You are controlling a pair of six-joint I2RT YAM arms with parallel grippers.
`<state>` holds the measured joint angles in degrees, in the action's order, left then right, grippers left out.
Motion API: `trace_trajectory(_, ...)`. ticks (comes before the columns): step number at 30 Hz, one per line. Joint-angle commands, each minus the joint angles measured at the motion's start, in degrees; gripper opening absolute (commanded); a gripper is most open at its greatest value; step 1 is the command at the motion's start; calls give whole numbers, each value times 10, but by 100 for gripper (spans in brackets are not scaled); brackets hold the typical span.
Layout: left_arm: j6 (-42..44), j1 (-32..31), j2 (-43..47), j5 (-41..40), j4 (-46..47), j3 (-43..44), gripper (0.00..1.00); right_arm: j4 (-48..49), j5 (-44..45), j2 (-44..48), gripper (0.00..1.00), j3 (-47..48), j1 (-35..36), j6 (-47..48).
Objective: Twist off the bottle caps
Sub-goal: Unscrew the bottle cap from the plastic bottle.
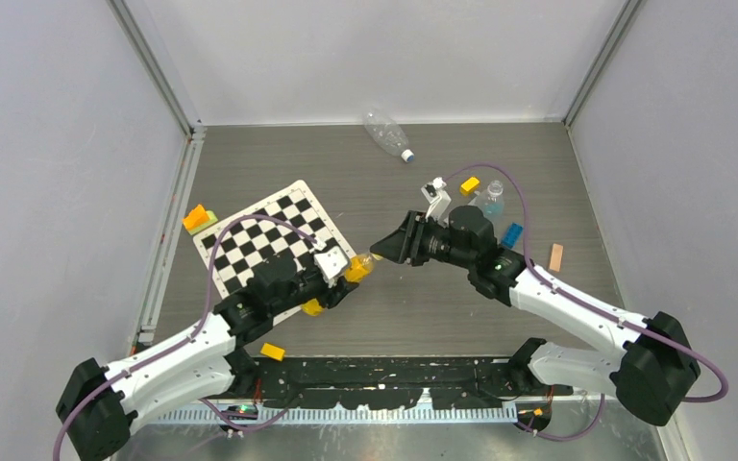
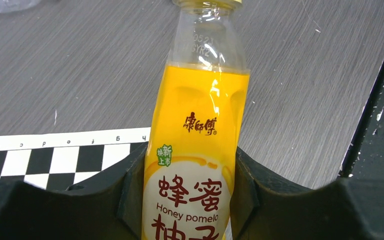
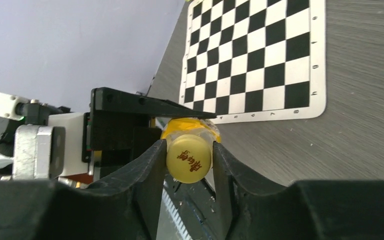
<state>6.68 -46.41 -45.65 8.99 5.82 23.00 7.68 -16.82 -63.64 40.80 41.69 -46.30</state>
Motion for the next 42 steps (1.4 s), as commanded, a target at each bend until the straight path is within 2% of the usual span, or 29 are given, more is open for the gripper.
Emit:
trace_trajectory(1,31,-1,14,11,20,4,8,45,-104,6,40,5,-30,-8)
trace_trajectory(9,39,-2,2,52,10,20,8,35,-170,25,38,-16,-55,24)
trace_trajectory(14,34,-2,-1,54,12,19,8,12,-176,37,20,-20,-55,55)
trace_trajectory(17,30,-1,-1,61,10,20,8,1,-182,44,13,-27,-55,83)
trace_trajectory(19,25,-1,0,68,10,20,8,7,-197,51,3,-38,-54,102)
trace_trajectory(20,21,-1,1,74,10,20,8,13,-204,53,2,-42,-54,107)
trace_trajectory(25,7,-1,-2,110,2,30,8,18,-204,82,0,-76,-47,158)
trace_trajectory(29,-15,-1,-25,135,-46,69,8,45,-210,113,1,-107,-40,187)
trace_trajectory(32,-34,-1,-45,175,-56,84,8,83,-219,131,1,-134,-33,205)
trace_trajectory(42,-47,17,-96,306,-92,117,8,85,-232,169,0,-174,-28,250)
